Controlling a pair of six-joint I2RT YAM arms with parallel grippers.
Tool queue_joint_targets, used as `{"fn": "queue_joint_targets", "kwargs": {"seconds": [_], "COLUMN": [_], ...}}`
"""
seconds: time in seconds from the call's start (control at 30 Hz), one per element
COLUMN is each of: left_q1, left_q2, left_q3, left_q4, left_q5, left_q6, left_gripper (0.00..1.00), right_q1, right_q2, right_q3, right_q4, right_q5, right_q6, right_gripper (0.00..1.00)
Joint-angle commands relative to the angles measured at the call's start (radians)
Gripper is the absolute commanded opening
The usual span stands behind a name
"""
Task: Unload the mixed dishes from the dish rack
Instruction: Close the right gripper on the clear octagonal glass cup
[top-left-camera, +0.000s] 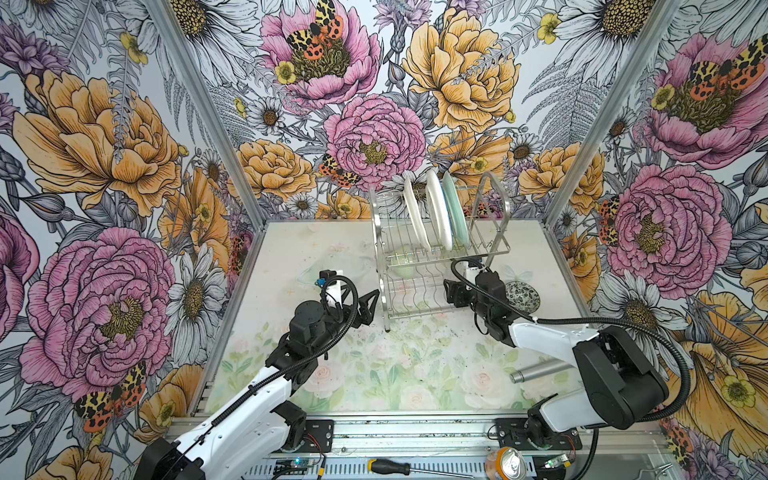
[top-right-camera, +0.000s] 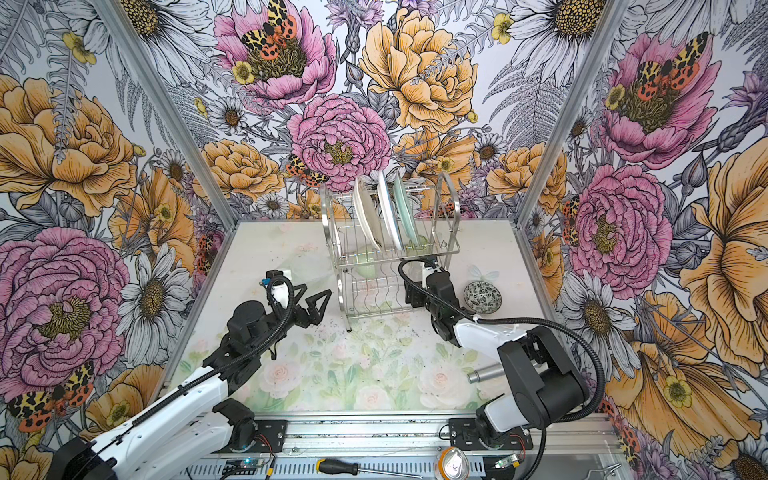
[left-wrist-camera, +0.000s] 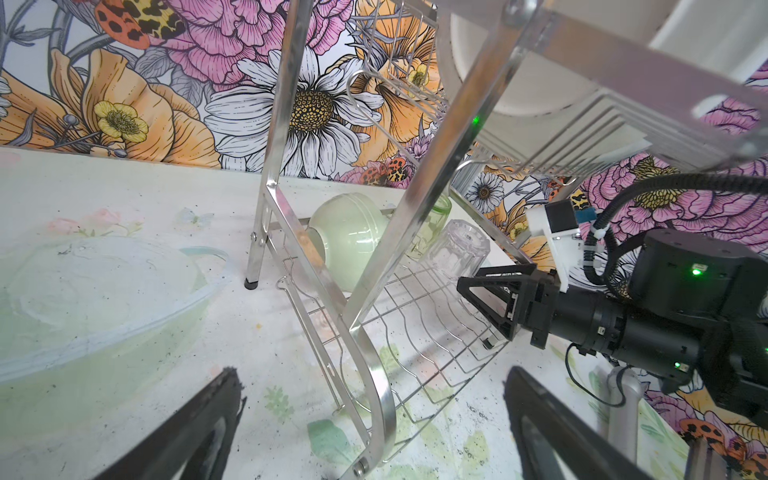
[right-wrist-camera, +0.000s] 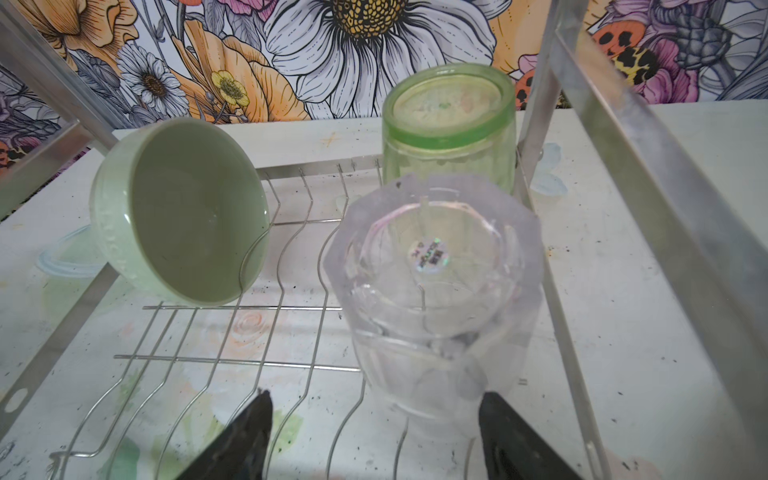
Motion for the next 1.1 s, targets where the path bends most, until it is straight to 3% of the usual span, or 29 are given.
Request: {"fn": "queue_joint_targets", "kwargs": {"seconds": [0.0, 0.47, 0.77, 1.07], "left_q1": [0.008, 0.013, 0.016, 0.022], "left_q2": [-0.021, -0.022, -0.028, -0.029], "left_q3": [-0.022, -0.038, -0.047, -0.054], "left_q4": [0.035, 0.048, 0.054, 0.053], "left_q5": [0.001, 0.004, 0.006, 0.001], "left_q6": [-0.002, -0.007, -0.011, -0.009], "left_gripper": [0.99, 0.99, 0.99, 0.99], "right_q1": [0.002, 0.002, 0.002, 0.0], "right_q2": [-0.035, -0.101, -0.091, -0.004], "right_q3": [-0.004, -0.022, -0.019, 0.06], "right_q4": [0.037, 0.006, 0.025, 0.033], "right_q5": [-0.054, -0.104, 0.018, 0.03], "right_q6": [0.008, 0.008, -0.033, -0.067], "right_gripper": [0.77, 0.73, 0.85, 0.91]}}
